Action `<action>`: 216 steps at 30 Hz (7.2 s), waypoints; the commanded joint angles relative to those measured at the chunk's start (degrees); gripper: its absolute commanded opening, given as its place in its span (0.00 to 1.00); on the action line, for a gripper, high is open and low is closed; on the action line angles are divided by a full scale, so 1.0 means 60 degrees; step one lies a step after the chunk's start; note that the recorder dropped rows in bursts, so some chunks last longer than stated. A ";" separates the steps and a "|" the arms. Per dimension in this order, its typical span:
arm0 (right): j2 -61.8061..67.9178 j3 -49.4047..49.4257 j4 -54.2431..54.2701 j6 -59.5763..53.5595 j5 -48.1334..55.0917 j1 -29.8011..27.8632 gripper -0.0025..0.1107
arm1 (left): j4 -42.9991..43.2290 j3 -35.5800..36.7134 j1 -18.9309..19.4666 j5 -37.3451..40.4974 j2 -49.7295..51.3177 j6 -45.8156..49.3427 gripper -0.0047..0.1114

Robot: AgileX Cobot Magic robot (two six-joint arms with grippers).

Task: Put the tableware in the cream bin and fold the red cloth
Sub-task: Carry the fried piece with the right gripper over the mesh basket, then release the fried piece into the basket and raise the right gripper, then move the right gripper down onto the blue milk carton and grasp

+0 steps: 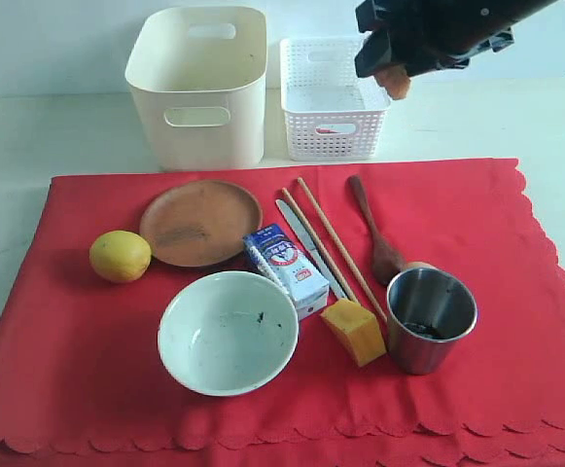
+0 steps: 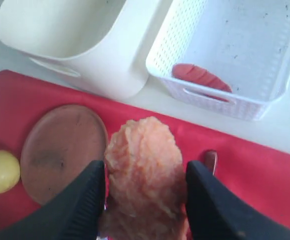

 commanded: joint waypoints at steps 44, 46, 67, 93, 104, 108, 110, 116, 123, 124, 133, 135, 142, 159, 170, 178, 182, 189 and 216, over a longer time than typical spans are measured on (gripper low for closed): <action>0.7058 -0.6781 -0.0898 0.0815 -0.0703 0.0011 0.26 | -0.0046 -0.0006 0.0019 -0.0112 -0.0063 0.0019 0.04; 0.7058 -0.6781 -0.1146 0.1088 -0.0685 0.0011 0.37 | -0.0046 -0.0006 0.0019 -0.0112 -0.0063 0.0019 0.04; 0.6799 -0.9230 -0.1290 0.1390 0.0978 0.0011 0.66 | -0.0046 -0.0006 0.0019 -0.0112 -0.0063 0.0019 0.04; 0.3824 -1.0029 -0.3947 0.4663 0.4745 0.0041 0.58 | -0.0046 -0.0006 0.0019 -0.0112 -0.0063 0.0019 0.04; 0.2546 -0.9574 -0.3807 0.4491 0.4745 0.0220 0.58 | -0.0046 -0.0006 0.0019 -0.0112 -0.0063 0.0019 0.04; 0.2244 -0.8952 -0.3826 0.4207 0.4745 0.0220 0.58 | -0.0046 -0.0006 0.0019 -0.0112 -0.0063 0.0019 0.04; 0.2086 -0.8607 -0.3841 0.4125 0.4745 0.0220 0.58 | -0.0046 -0.0006 0.0019 -0.0112 -0.0063 0.0019 0.04; 0.1676 -0.7539 -0.3841 0.3870 0.4745 0.0220 0.58 | -0.0046 -0.0006 0.0019 -0.0112 -0.0063 0.0019 0.04; 0.0762 -0.5971 -0.3790 0.3366 0.4745 0.0220 0.58 | -0.0046 -0.0006 0.0019 -0.0112 -0.0063 0.0019 0.04; 0.0554 -0.5637 -0.3790 0.3290 0.4745 0.0220 0.58 | -0.0046 -0.0006 0.0019 -0.0112 -0.0063 0.0019 0.04; -0.0712 -0.3378 -0.3352 0.2516 0.4038 0.0220 0.58 | -0.0046 -0.0006 0.0019 -0.0112 -0.0063 0.0019 0.04; -0.0979 -0.2891 -0.3039 0.2303 0.3860 0.0220 0.57 | -0.0046 -0.0006 0.0019 -0.0112 -0.0063 0.0019 0.04; -0.1592 -0.1240 -0.2018 0.1575 0.3258 0.0220 0.57 | -0.0046 -0.0006 0.0019 -0.0112 -0.0063 0.0019 0.04; -0.1725 0.1054 -0.0564 0.0285 0.2090 0.0220 0.57 | -0.0046 -0.0006 0.0019 -0.0112 -0.0063 0.0019 0.04; -0.1218 0.1114 -0.1157 0.0055 0.0973 0.2270 0.57 | -0.0046 -0.0006 0.0019 -0.0112 -0.0063 0.0019 0.04; -0.0136 0.1114 -0.1854 0.0260 0.0415 0.3447 0.57 | -0.0046 -0.0006 0.0019 -0.0112 -0.0063 0.0019 0.04; 0.0442 0.1114 -0.2448 0.0786 0.0090 0.3761 0.57 | -0.0046 -0.0006 0.0019 -0.0112 -0.0063 0.0019 0.04; 0.1325 0.0754 -0.3054 0.1629 -0.0153 0.3832 0.64 | -0.0046 -0.0006 0.0019 -0.0112 -0.0063 0.0019 0.04; 0.3370 -0.0449 -0.3648 0.2737 0.0056 0.3832 0.66 | -0.0046 -0.0006 0.0019 -0.0112 -0.0063 0.0019 0.04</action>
